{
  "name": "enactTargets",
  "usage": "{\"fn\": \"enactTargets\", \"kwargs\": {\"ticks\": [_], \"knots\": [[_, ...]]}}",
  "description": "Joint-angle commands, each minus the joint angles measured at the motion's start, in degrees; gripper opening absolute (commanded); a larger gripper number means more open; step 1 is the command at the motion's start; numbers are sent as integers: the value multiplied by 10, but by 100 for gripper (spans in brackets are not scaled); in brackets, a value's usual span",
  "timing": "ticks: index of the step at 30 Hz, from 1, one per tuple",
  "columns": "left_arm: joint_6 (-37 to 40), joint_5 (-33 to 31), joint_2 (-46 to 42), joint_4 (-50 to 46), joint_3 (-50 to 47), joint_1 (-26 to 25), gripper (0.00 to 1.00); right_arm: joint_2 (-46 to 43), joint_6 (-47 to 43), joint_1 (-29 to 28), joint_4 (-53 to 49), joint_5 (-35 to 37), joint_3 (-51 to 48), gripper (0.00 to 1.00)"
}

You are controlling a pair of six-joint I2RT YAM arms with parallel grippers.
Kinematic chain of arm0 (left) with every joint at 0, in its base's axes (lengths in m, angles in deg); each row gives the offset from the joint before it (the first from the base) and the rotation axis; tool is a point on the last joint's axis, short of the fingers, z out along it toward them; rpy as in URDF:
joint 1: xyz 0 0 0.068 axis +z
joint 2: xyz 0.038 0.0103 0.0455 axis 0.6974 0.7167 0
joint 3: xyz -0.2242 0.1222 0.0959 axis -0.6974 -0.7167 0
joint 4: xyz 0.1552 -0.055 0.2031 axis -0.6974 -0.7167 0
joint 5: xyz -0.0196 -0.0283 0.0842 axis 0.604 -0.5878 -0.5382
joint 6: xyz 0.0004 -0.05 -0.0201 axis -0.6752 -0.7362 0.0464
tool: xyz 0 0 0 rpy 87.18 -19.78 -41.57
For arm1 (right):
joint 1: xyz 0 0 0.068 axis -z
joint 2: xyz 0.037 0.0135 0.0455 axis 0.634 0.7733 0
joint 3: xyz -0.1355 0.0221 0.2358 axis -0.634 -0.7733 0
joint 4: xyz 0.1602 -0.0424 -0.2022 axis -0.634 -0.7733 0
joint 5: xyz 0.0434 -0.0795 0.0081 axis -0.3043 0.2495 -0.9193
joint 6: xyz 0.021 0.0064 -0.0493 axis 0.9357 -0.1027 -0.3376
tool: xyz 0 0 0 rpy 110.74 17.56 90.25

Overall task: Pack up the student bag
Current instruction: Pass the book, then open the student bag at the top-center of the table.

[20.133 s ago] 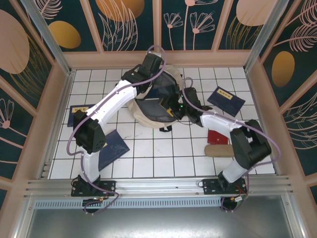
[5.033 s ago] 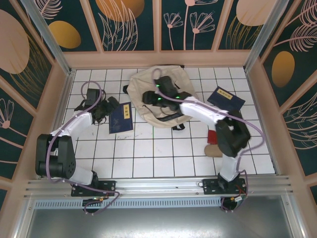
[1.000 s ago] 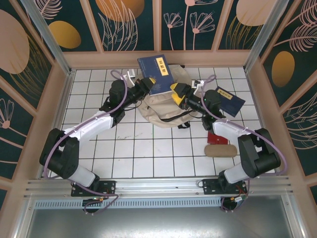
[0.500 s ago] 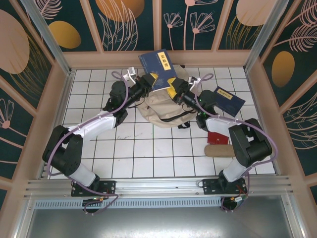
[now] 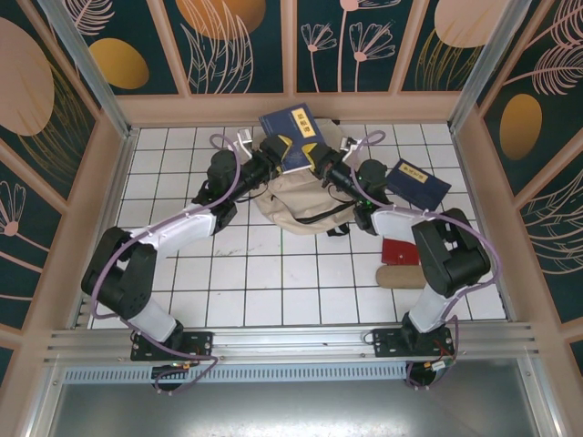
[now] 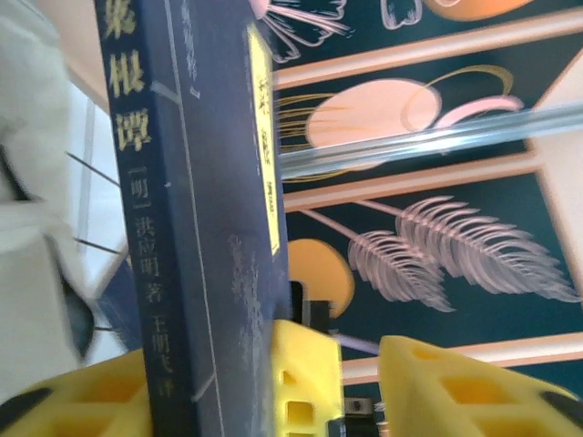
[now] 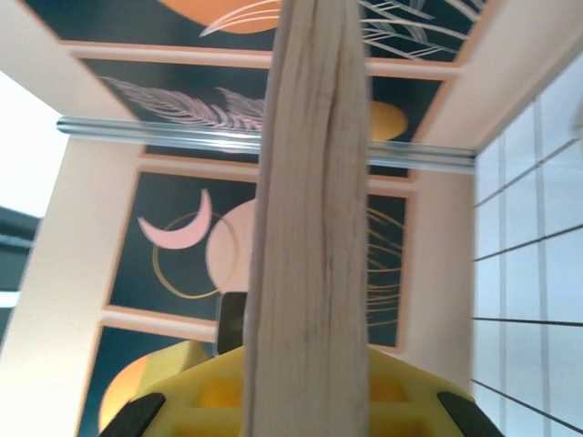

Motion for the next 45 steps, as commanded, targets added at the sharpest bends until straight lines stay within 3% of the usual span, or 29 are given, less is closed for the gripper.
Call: {"fn": "enactTargets", "kwargs": {"ticks": [1,4,9,16,23,29,39,45], "knots": [[119,-38,-23,-152,48,-2,66,-82,-104,29,-94,12,-7,1],[206,-68,-17,-271,86,-3,79,-154,-211,59,-247,22,1,1],[313,-62,4,-360,143,-19,85,-261,-374,118,-486,64,26,1],[496,-130,61,-514,270,-91,89,-342,-458,221,-691,93,44,2],[596,-220,161,-663,393,-185,87,-379,-462,312,-736,81,22,2],[648,-250,245,-776,467,-239,87,-387,-453,342,-731,73,10,2],[652,-365,361,-845,556,-246,81,-382,-437,352,-723,54,-3,3],[639,-492,398,-850,603,-245,68,-381,-433,352,-721,47,-2,3]]}}
